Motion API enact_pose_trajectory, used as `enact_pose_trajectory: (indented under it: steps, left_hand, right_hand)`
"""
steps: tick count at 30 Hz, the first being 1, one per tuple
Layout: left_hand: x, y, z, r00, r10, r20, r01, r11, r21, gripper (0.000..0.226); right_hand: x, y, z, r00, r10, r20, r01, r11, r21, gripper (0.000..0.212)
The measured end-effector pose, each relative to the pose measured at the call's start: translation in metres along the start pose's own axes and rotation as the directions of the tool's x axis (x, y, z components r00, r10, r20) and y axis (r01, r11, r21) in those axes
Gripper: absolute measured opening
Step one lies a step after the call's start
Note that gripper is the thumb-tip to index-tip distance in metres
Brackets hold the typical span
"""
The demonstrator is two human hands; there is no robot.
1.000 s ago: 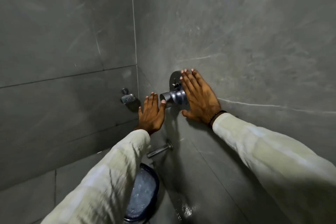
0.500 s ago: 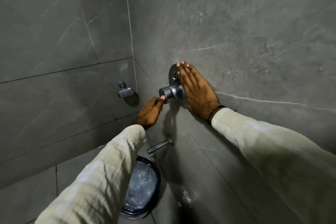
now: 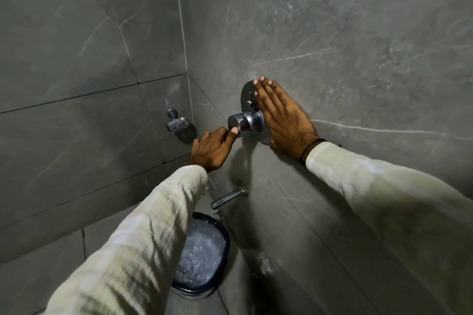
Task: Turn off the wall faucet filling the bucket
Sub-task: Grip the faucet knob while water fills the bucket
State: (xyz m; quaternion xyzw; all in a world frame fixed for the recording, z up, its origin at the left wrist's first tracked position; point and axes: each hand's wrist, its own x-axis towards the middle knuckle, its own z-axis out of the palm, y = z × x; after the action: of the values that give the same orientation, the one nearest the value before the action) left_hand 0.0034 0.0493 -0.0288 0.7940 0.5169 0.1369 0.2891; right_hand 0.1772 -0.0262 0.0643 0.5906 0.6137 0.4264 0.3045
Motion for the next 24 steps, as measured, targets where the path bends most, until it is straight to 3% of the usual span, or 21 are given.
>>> enact_pose_trajectory:
  steps: [15, 24]
  left_hand:
    - [-0.0029, 0.0029, -0.0046, 1.000, -0.021, -0.003, 0.021, 1.000, 0.001, 0.050]
    - [-0.0088, 0.0052, -0.0071, 1.000, 0.016, -0.019, -0.014, 0.997, 0.070, 0.058]
  right_hand:
    - [0.0010, -0.0004, 0.0003, 1.000, -0.002, -0.006, 0.002, 1.000, -0.010, 0.106]
    - [-0.0011, 0.0010, -0.0017, 1.000, -0.004, -0.011, 0.004, 1.000, -0.018, 0.107]
